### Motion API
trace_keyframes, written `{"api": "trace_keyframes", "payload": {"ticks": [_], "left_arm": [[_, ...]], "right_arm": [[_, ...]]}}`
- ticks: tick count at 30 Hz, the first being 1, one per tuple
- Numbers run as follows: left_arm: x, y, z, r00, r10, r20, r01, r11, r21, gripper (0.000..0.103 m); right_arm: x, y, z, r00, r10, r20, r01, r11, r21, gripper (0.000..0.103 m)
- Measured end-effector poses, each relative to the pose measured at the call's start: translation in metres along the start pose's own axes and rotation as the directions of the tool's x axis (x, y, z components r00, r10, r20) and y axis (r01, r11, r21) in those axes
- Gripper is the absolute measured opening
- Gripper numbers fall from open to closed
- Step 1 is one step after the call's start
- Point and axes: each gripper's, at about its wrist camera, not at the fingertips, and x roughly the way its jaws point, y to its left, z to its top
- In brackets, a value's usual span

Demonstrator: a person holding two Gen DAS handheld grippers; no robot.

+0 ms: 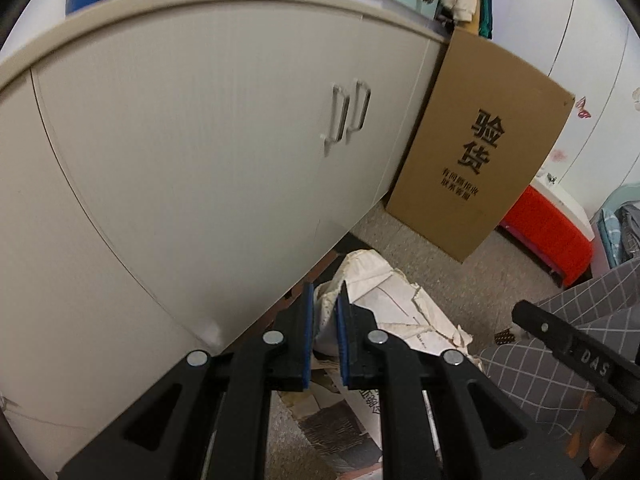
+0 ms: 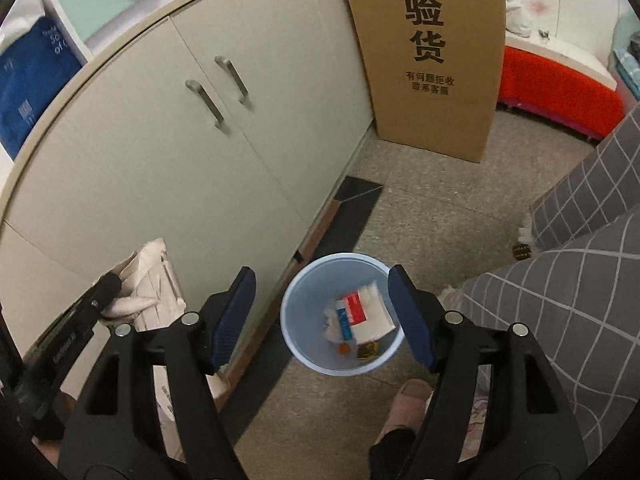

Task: Collect trash
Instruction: 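Open the left gripper to drop the newspaper into the wastebasket, then move both grippers back over the table toward the remaining trash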

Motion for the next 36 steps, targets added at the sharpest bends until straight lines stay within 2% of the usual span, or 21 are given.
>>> {"api": "trace_keyframes", "payload": {"ticks": [7,21,25,28,29,30,32,36], "left_arm": [[0.013,-0.009,-0.007,0.999,-0.02,-0.027,0.02,1.0,0.004,0.01],[0.027,-0.037,0.0,0.999,-0.026,-0.025,0.027,0.999,0.031,0.01],[0.032,-0.043,0.005,0.999,-0.04,-0.029,0.04,0.999,0.019,0.011],[0.042,-0.047,0.012,0.996,-0.078,-0.051,0.077,0.997,-0.027,0.015],[0.046,-0.049,0.014,0.994,-0.094,-0.062,0.092,0.995,-0.041,0.025],[0.05,-0.049,0.015,0.992,-0.098,-0.082,0.094,0.994,-0.053,0.045],[0.053,-0.049,0.013,0.987,-0.129,-0.098,0.121,0.989,-0.081,0.061],[0.047,-0.049,0.005,0.98,-0.161,-0.113,0.152,0.984,-0.09,0.061]], "right_arm": [[-0.006,0.0,-0.002,0.999,-0.042,0.028,0.043,0.999,-0.017,0.069],[-0.031,0.003,0.005,0.99,-0.047,0.134,0.048,0.999,-0.009,0.072],[-0.037,-0.002,0.006,0.985,-0.045,0.168,0.043,0.999,0.012,0.073],[-0.038,-0.006,0.008,0.982,-0.049,0.18,0.045,0.999,0.028,0.073],[-0.038,-0.008,0.008,0.982,-0.051,0.181,0.045,0.998,0.035,0.073],[-0.037,-0.009,0.008,0.982,-0.052,0.179,0.046,0.998,0.04,0.073],[-0.037,-0.012,0.008,0.984,-0.051,0.172,0.043,0.998,0.049,0.073],[-0.041,-0.015,0.007,0.984,-0.053,0.168,0.043,0.997,0.06,0.073]]}}
